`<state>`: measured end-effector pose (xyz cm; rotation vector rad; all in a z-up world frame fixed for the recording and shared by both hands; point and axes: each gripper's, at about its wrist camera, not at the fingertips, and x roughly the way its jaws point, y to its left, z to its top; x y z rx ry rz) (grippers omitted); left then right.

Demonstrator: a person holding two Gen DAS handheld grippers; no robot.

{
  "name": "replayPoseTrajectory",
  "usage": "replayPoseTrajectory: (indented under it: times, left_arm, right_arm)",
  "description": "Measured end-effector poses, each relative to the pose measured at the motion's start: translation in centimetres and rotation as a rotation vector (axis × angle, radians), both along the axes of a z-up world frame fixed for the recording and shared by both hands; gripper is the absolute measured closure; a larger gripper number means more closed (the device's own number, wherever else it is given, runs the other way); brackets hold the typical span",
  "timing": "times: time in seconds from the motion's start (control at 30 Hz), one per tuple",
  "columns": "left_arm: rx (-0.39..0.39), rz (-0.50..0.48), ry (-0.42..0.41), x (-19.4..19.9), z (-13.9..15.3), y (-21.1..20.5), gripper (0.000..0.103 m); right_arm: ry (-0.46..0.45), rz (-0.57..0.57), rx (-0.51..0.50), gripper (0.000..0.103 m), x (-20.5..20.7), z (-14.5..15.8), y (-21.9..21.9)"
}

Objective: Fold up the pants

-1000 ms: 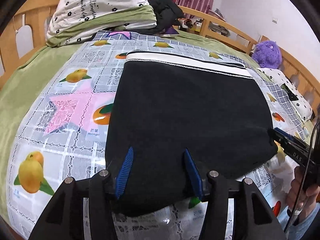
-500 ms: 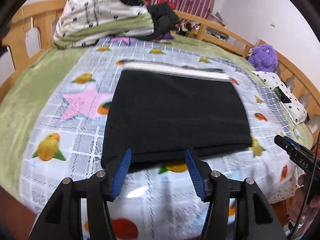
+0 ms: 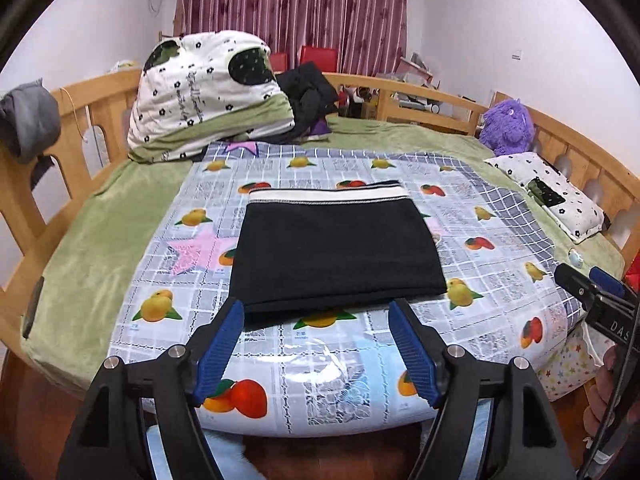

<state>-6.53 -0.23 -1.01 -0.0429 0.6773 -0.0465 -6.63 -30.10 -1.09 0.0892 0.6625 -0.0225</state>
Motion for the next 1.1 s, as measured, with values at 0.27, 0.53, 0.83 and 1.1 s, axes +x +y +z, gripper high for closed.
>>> replayPoseTrajectory:
  times: [0.27,0.53,0.83,1.1]
  left_arm:
    - [0.029,0.0,-0.025,-1.7,1.0,-1.7,0.027]
    - [0.037,-0.007,-0.03,-2.2,1.1,-2.9,0.027]
    - [0.034,-0.009,-0.032,-2.5,1.2,-3.2,0.027]
    - [0.028,-0.019,-0.032,-2.7,1.4,-3.4,0.027]
  right_arm:
    - [-0.029,-0.028,-0.06,0.002,-2.7,1.3,-0.4]
    - [-0.023,-0.046,-0.048,0.002,-3.1,0.8,-1.4]
    - [-0.041,-0.046,-0.069,0.002,-3.8,1.2,-1.2]
    - [-0.039,-0.054,-0.081,0.002,-4.2,1.5,-0.8]
